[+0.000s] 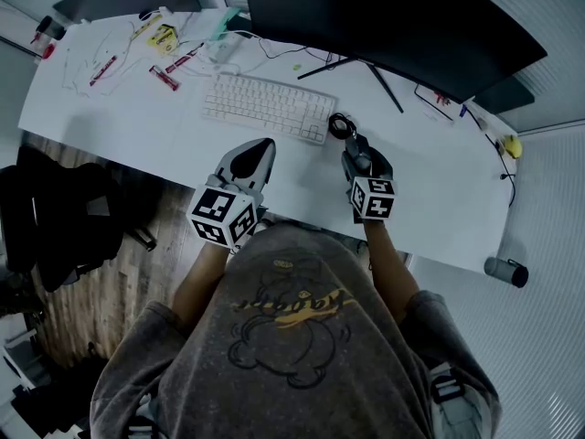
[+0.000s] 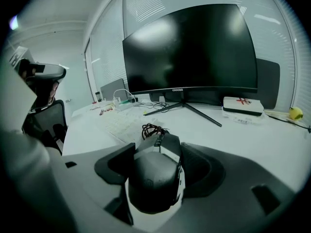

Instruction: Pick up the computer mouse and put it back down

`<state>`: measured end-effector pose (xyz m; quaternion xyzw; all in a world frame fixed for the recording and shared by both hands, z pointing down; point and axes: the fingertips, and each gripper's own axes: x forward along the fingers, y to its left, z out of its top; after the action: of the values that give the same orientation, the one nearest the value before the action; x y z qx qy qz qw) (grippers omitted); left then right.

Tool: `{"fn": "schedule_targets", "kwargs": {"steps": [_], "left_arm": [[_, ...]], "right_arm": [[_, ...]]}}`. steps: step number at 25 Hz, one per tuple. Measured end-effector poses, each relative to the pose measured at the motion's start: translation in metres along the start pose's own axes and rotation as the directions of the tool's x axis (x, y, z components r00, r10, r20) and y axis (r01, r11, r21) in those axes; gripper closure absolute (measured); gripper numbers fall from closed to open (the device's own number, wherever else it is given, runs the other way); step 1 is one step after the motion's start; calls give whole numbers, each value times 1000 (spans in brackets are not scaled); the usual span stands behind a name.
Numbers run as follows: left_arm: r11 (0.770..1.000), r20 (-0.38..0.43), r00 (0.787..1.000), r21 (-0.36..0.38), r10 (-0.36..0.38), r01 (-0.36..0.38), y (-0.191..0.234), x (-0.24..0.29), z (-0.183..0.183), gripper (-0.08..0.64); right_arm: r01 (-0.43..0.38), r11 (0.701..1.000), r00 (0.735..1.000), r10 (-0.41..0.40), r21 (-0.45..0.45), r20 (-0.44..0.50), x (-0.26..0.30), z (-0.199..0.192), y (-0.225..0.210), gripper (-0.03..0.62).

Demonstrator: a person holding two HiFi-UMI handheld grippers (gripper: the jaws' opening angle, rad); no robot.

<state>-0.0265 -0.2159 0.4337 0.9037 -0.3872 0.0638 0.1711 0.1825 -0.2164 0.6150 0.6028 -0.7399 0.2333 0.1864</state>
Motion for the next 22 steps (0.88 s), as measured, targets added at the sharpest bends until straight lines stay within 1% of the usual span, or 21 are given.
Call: {"fn": "schedule_targets", "kwargs": {"steps": [6, 13, 18, 22], "left_arm": [[1000, -14, 1000, 5, -9, 9, -2, 1, -4, 541], [1000, -23, 1000, 4, -8, 8, -2, 1, -7, 541], [1000, -23, 1000, 1, -7, 7, -4, 0, -9, 541], [1000, -23, 1000, -1, -6, 6, -5, -2, -8, 541]], "right_arm": [[4, 1000, 999, -3, 5, -34, 10, -18, -2, 298], [5, 1000, 999, -4, 13, -52, 15, -28, -1, 298], [17, 1000, 996, -17, 3, -87, 16, -41, -2, 299], [15, 1000, 997, -14, 19, -79, 15, -41, -1, 298]]}}
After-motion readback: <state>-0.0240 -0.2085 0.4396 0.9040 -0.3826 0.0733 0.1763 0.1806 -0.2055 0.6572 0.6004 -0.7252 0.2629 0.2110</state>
